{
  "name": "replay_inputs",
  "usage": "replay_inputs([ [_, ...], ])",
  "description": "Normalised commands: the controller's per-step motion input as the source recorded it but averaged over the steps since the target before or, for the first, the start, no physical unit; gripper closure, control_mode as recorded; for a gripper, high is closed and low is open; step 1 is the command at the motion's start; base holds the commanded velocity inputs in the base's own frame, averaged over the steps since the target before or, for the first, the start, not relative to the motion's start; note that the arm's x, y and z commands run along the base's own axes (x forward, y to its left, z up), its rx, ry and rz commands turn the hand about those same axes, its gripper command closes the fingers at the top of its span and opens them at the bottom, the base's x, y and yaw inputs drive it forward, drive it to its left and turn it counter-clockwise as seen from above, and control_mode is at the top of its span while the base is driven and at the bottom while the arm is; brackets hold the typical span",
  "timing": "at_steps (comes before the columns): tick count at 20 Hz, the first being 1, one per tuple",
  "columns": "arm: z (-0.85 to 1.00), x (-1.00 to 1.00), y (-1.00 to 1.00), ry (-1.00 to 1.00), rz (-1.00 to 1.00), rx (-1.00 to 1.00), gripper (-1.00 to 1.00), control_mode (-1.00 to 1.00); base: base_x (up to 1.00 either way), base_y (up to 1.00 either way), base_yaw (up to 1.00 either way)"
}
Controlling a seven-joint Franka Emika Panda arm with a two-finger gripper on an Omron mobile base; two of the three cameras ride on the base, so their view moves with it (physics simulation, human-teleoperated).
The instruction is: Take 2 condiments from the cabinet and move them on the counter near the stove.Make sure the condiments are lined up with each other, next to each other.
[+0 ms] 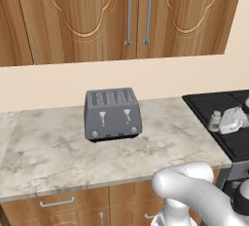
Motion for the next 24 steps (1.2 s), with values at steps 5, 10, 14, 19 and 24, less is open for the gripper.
replay_inputs([
  [5,-0.54,0.31,0.0,0.05,0.0,0.0,1.0,-1.0,0.0,0.0,0.0],
  [10,-0.43,0.07,-0.04,-0.03,0.0,0.0,1.0,-1.0,0.0,0.0,0.0],
  [14,-0.31,0.01,-0.07,-0.01,0.0,0.02,1.0,-1.0,0.0,0.0,0.0],
  [19,-0.32,0.11,-0.07,0.0,0.0,0.0,1.0,-1.0,0.0,0.0,0.0],
  [24,-0.31,0.18,-0.11,0.0,0.0,0.0,1.0,-1.0,0.0,0.0,0.0],
])
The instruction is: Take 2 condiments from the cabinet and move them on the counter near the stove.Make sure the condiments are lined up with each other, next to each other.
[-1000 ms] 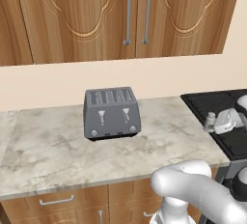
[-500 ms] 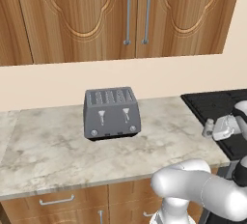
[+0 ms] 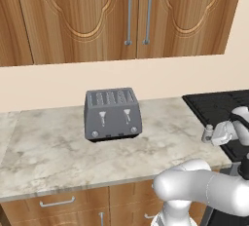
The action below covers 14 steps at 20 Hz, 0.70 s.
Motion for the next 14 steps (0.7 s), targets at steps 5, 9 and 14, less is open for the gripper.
replay_inputs([
  [5,-0.25,0.17,-0.1,0.0,0.0,0.01,1.0,-1.0,0.0,0.0,0.0],
  [9,-0.22,0.18,-0.08,0.0,0.0,0.01,1.0,-1.0,0.0,0.0,0.0],
  [14,-0.28,0.03,-0.02,0.0,0.0,0.0,-1.0,-1.0,0.0,0.0,0.0],
])
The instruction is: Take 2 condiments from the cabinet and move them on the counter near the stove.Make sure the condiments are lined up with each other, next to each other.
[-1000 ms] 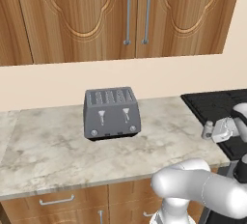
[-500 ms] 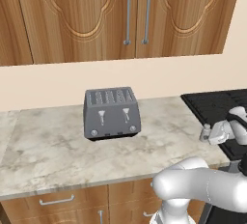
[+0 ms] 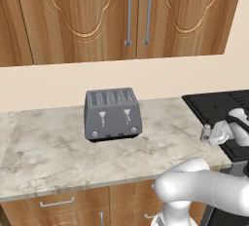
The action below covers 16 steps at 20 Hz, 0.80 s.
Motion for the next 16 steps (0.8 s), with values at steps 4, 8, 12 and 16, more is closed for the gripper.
replay_inputs([
  [4,-0.09,-0.04,-0.13,0.0,0.0,0.02,-1.0,-1.0,0.0,0.0,0.0],
  [8,0.0,-0.04,-0.17,0.0,0.0,0.03,-1.0,-1.0,0.0,0.0,0.0],
  [12,0.09,-0.23,-0.21,0.01,0.0,0.09,-1.0,-1.0,0.0,0.0,0.0],
  [16,0.3,-0.32,-0.19,0.02,0.0,0.09,-1.0,-1.0,0.0,0.0,0.0],
])
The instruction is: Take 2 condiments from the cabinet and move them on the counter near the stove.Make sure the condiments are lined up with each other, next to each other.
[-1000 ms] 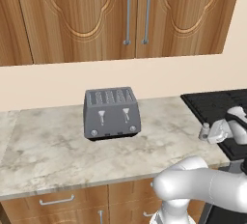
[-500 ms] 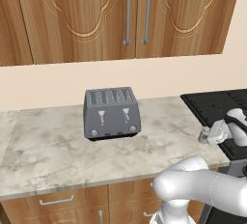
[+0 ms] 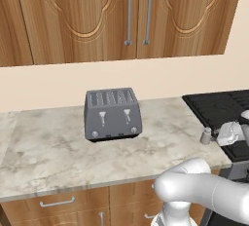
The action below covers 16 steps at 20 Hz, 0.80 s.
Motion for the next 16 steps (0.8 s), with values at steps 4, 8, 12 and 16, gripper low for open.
replay_inputs([
  [4,0.64,-0.34,0.0,0.0,0.0,0.06,-1.0,-1.0,0.0,0.0,0.0],
  [8,0.79,-0.31,0.1,0.05,0.0,0.02,-1.0,-1.0,0.0,0.0,0.0],
  [12,0.62,-0.21,0.54,0.07,-0.07,0.0,-1.0,-1.0,0.0,0.0,0.0],
  [16,0.33,-0.08,0.84,0.08,-0.24,-0.03,-1.0,-1.0,0.0,0.0,0.0],
])
